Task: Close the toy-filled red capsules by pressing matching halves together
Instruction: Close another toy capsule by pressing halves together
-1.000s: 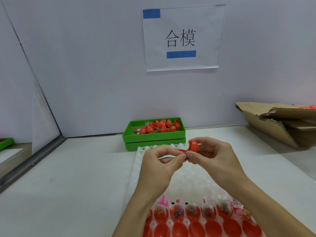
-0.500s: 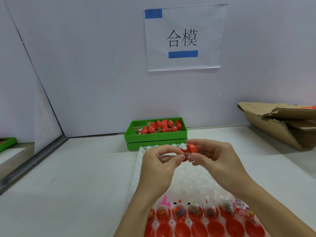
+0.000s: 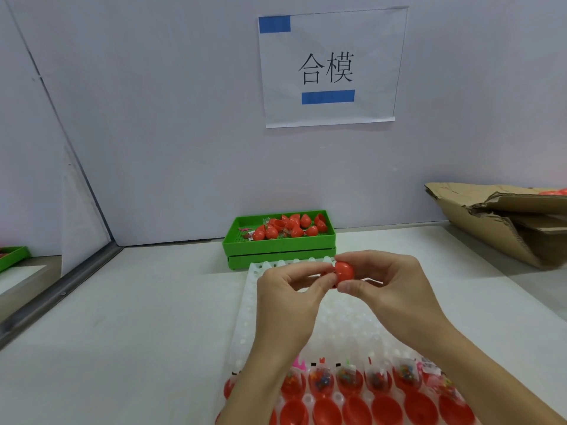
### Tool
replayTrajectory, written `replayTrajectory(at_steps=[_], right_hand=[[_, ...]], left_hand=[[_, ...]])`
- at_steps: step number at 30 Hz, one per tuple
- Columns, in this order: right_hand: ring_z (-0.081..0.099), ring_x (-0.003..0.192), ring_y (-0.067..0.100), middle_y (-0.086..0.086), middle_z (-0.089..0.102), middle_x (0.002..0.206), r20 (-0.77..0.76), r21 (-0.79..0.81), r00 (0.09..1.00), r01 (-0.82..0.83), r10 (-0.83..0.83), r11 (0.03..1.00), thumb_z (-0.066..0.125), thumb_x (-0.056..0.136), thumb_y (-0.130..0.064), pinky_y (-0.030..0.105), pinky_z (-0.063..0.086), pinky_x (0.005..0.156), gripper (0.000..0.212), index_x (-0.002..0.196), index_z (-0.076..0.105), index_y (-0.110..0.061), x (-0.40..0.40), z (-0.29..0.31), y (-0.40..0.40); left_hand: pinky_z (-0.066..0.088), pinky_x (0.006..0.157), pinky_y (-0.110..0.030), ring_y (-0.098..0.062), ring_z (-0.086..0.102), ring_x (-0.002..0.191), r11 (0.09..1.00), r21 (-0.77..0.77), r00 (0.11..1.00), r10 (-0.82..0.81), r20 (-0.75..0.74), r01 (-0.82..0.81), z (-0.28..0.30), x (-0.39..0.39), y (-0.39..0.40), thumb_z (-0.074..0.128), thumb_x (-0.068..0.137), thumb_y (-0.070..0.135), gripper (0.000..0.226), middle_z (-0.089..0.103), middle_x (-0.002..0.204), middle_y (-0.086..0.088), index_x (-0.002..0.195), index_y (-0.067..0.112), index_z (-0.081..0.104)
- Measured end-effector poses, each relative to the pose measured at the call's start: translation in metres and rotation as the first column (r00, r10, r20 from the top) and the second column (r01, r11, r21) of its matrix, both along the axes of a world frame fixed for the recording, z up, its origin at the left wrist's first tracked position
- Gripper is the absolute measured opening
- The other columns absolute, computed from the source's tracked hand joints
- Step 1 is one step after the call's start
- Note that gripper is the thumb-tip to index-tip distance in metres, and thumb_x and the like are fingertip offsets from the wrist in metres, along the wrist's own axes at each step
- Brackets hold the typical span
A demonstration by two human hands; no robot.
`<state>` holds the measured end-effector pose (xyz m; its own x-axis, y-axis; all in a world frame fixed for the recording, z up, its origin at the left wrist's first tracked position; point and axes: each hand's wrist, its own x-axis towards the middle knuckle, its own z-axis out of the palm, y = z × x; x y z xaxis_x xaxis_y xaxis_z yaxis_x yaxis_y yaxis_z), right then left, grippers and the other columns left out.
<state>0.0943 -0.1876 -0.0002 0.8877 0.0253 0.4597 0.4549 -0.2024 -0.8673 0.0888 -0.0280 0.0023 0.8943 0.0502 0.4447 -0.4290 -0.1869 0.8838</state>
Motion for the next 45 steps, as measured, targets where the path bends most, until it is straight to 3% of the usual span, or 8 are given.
replayTrajectory(at_steps=[3,6,12,19,23,27,38,45], right_hand=[[0.075,0.084,0.012,-0.01,0.078,0.088,-0.004,0.029,0.999,0.035,-0.035,0.999,0.083,0.074,-0.003,0.029,0.061,0.082,0.035,0.098,0.077,-0.027,0.0017,0.0002,-0.0023],[0.074,0.085,0.009,-0.013,0.078,0.088,-0.006,0.064,1.0,0.027,-0.026,0.998,0.084,0.071,-0.01,0.023,0.06,0.082,0.034,0.098,0.076,-0.029,0.0013,0.0002,-0.0023],[0.075,0.087,0.014,-0.006,0.079,0.091,-0.01,0.085,1.0,-0.027,0.028,0.996,0.082,0.072,-0.01,0.028,0.061,0.084,0.034,0.102,0.076,-0.024,0.0005,0.0004,-0.0018],[0.076,0.088,0.016,-0.002,0.079,0.092,-0.027,0.098,0.998,-0.058,0.061,0.994,0.081,0.074,-0.004,0.034,0.06,0.088,0.037,0.108,0.076,-0.018,0.0011,-0.0006,-0.0016],[0.076,0.087,0.015,-0.004,0.079,0.092,-0.011,0.104,0.998,-0.058,0.059,0.993,0.081,0.069,-0.014,0.031,0.06,0.087,0.039,0.107,0.076,-0.02,0.0,-0.0012,0.0005],[0.076,0.086,0.016,-0.004,0.079,0.091,-0.007,0.088,0.999,-0.037,0.038,0.995,0.082,0.072,-0.006,0.033,0.061,0.086,0.037,0.106,0.076,-0.02,0.0008,-0.0015,0.0001],[0.076,0.081,0.016,-0.003,0.079,0.087,-0.009,0.133,0.997,-0.078,0.08,0.988,0.081,0.072,0.008,0.02,0.059,0.076,0.041,0.095,0.076,-0.026,-0.0037,0.0014,0.0062],[0.076,0.078,0.018,0.0,0.079,0.084,-0.012,0.128,1.0,-0.026,0.027,0.991,0.083,0.072,0.003,0.022,0.06,0.078,0.038,0.101,0.077,-0.021,-0.0012,0.0015,0.003]], left_hand=[[0.055,0.082,-0.014,-0.001,0.069,0.099,0.996,0.015,0.996,-0.085,0.002,0.085,0.002,-0.0022,0.0,0.068,0.091,0.005,0.027,0.077,0.096,0.015,0.105,0.026,0.076],[0.052,0.078,-0.009,0.001,0.069,0.096,0.997,-0.006,0.997,-0.081,0.014,0.081,0.0034,-0.0025,-0.0008,0.071,0.088,0.003,0.036,0.075,0.098,0.017,0.116,0.025,0.071],[0.056,0.086,-0.021,-0.007,0.069,0.095,0.995,0.074,0.996,-0.07,0.061,0.065,0.003,-0.0012,0.0018,0.076,0.084,0.006,0.028,0.074,0.097,0.012,0.106,0.023,0.073],[0.054,0.085,-0.018,-0.004,0.065,0.095,0.96,0.279,0.976,-0.032,0.214,-0.03,0.002,-0.0015,0.0023,0.074,0.087,0.011,0.026,0.07,0.1,0.018,0.107,0.028,0.072],[0.053,0.084,-0.017,-0.004,0.064,0.094,0.932,0.352,0.957,-0.02,0.29,-0.087,0.0013,-0.0014,0.0022,0.071,0.087,0.011,0.025,0.068,0.098,0.018,0.107,0.027,0.07],[0.052,0.083,-0.013,-0.003,0.065,0.094,0.95,0.306,0.964,-0.022,0.265,-0.062,0.0022,-0.0031,-0.0007,0.064,0.09,0.019,0.015,0.068,0.095,0.019,0.102,0.027,0.069],[0.055,0.075,-0.013,-0.004,0.068,0.086,0.973,0.209,0.972,0.045,0.231,-0.095,-0.0012,-0.0001,-0.0016,0.072,0.083,-0.003,0.017,0.07,0.087,0.009,0.085,0.014,0.076],[0.058,0.083,-0.019,0.0,0.068,0.097,0.983,0.18,0.982,-0.008,0.187,-0.026,0.0015,-0.0038,-0.0007,0.071,0.087,0.001,0.032,0.075,0.099,0.008,0.113,0.019,0.074]])
